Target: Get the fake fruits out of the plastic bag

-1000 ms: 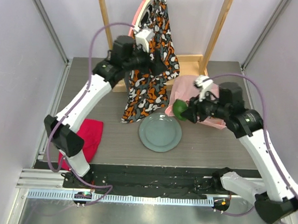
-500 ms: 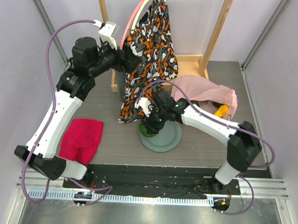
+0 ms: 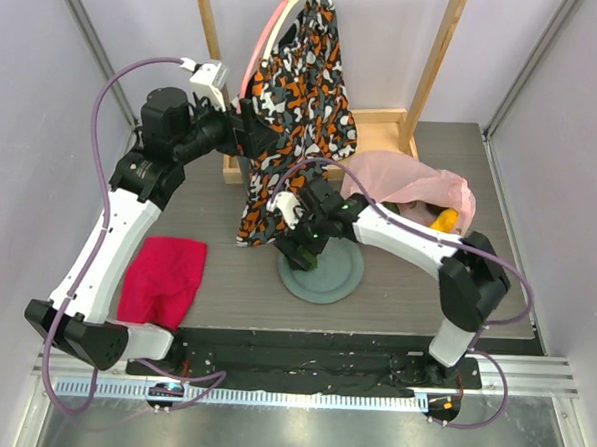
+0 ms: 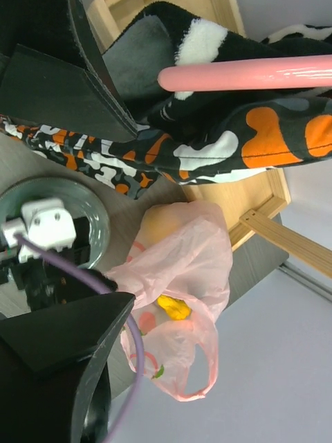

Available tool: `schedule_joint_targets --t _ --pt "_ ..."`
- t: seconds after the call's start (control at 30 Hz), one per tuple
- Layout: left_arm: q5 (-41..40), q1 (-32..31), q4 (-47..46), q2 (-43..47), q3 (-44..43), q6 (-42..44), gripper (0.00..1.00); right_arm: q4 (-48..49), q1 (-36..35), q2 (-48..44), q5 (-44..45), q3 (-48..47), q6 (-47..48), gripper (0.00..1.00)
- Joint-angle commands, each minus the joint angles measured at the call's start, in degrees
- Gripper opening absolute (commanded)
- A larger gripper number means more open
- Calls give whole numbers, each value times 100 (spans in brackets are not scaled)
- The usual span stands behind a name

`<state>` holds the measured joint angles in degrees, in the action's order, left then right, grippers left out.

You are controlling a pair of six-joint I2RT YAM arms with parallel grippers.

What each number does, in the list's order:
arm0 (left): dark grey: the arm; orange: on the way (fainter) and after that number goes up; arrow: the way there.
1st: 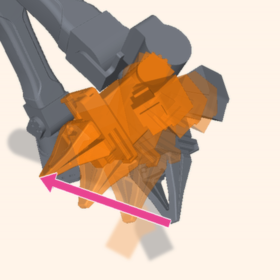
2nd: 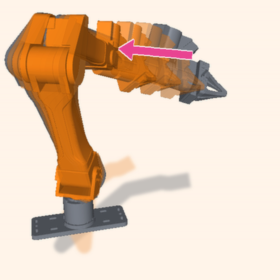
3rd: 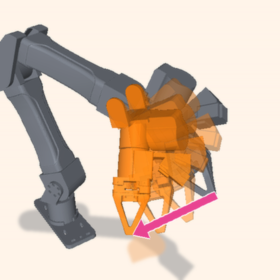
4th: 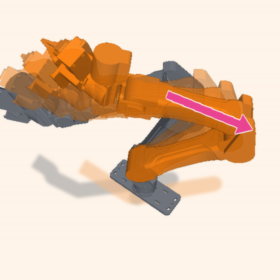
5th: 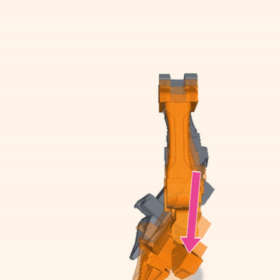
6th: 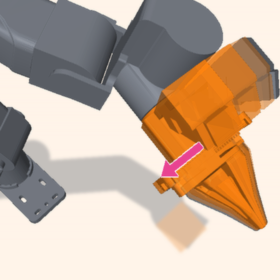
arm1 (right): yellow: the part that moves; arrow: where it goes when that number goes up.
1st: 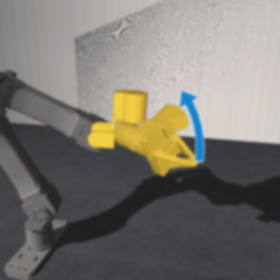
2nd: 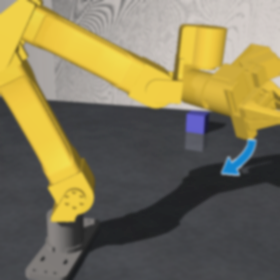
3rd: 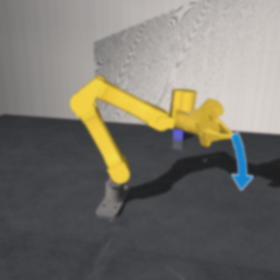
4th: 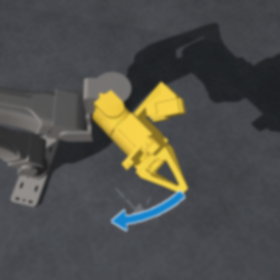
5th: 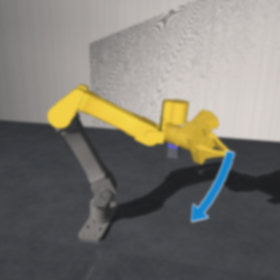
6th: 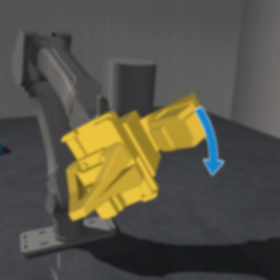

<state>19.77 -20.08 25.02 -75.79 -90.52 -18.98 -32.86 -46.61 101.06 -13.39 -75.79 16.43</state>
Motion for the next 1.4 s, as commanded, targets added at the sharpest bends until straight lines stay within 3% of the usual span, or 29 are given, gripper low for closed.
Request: schedule_joint_targets --t 0.0,0.2,0.4,0.63,0.83,0.9,0.97,1.0,1.07,1.1,1.2,1.37 --pt "237 21 -419 214 -53 -264 94 -273 310 -1472 -1270 -481 -314 91" --pt "1010 -206 -471 -321 -940 -230 81 -668 915 -3125 -1070 -604 -1027 90" --pt "1117 -1251 -401 -805 -301 297 84 -977 1777 -3917 -790 -463 -1071 89" --pt "160 -2500 -33 -1472 35 1124 90 -1089 2138 -4138 1125 142 -984 66" --pt "-333 -2905 109 -1983 -54 1336 89 -1171 2165 -3804 1312 643 -1264 57" --pt "-822 -2905 21 -2097 52 1161 86 -1056 2217 -3690 1549 732 -1300 54" --pt "-949 -2871 -23 -2168 122 1029 54 -924 2401 -3549 1594 811 -1247 51" --pt "-914 -2853 -23 -2151 140 967 23 -889 2472 -3488 1602 829 -1221 50" --pt "-861 -2835 -58 -2098 306 836 6 -801 2586 -3251 1585 873 -1151 48" --pt "-774 -2835 -102 -2054 385 826 0 -757 2622 -3154 1594 925 -994 46" --pt "-659 -2835 -163 -1923 702 712 0 -546 2631 -2925 1761 1355 -887 45" --pt "-500 -2835 -41 -1598 1123 440 0 -1046 2499 -3162 1418 1883 -1036 40"
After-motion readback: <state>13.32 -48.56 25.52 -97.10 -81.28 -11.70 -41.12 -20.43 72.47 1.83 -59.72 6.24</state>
